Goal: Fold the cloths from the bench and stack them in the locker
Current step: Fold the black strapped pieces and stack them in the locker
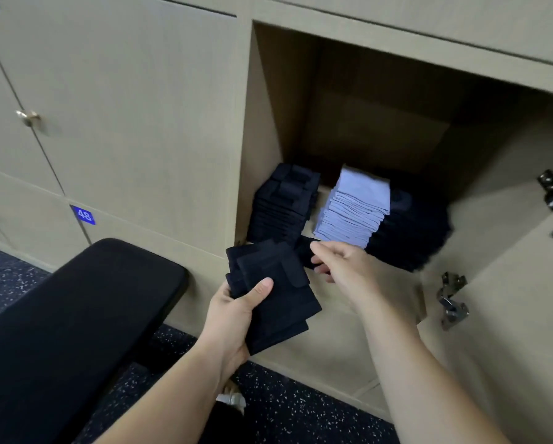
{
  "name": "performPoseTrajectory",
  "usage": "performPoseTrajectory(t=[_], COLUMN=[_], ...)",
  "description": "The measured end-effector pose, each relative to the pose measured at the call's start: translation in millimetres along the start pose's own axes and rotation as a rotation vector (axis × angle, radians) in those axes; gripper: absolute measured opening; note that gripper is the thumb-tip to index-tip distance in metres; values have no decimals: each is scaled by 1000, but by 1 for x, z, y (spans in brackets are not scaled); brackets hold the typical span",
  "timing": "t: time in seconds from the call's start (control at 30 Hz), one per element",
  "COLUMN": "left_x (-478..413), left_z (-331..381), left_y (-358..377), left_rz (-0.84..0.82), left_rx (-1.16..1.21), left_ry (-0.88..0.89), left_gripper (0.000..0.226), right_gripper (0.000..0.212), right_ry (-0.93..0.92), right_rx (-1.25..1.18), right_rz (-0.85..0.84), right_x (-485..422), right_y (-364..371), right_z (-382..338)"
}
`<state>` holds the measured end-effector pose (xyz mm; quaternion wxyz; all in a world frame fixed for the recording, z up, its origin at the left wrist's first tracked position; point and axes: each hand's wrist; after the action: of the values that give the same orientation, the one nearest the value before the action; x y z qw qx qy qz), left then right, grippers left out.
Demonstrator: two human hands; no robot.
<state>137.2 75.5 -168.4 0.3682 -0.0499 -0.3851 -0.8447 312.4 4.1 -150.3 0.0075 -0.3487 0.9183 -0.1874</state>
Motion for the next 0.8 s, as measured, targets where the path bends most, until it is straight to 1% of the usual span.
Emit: performPoseTrajectory(t=[0.07, 0.13, 0.17, 0.23, 0.3, 0.33, 0.4, 0.5, 0.53, 0.6, 0.7, 0.8], left_x=[12, 24, 30, 40, 48, 52, 58, 64, 66, 68, 69, 66], left_z=[4, 6, 7, 6, 5, 3, 1, -1, -3, -4, -5, -5], left_y=[3, 6, 8, 10, 11, 11, 13, 16, 17, 18, 19, 19], left_rz=[9, 15, 19, 43, 73, 93, 127, 155, 160, 162, 155, 146], left_rx=[2, 2, 1, 4, 16, 20, 27, 52, 58, 62, 57, 54], left_ry=[22, 40, 47, 60, 69, 72, 82, 96, 96, 88, 95, 105], left_gripper=[28, 29, 28, 27, 25, 24, 22, 23, 23, 24, 27, 26], right_gripper=[14, 3, 7, 15, 17, 18, 20, 23, 21, 17, 11, 6], right_ry=[-29, -35, -42, -70, -100, -114, -129, -68, -39, 1, 5, 2], right_rx=[-15, -56, -71, -29, 60, 60, -90, -426, -457, -437, -427, -464], right_rz=[-92, -132, -131, -69, 30, 62, 92, 54, 49, 81, 131, 143], right_x=[32, 59, 69, 87, 99, 105, 117, 132, 135, 138, 136, 130], right_y=[3, 7, 10, 17, 23, 26, 29, 36, 38, 42, 42, 36], right_z=[-13, -20, -22, -23, -25, -27, -32, -38, -36, -34, -31, -28])
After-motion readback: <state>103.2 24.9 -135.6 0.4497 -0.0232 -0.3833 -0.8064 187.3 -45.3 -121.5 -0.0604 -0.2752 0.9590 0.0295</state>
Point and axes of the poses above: each hand's wrist, its own x-axis away from the middle knuckle, its own y-axis out of the palm, z = x × y, and after that the axes turned 4 degrees about -z, right-handed
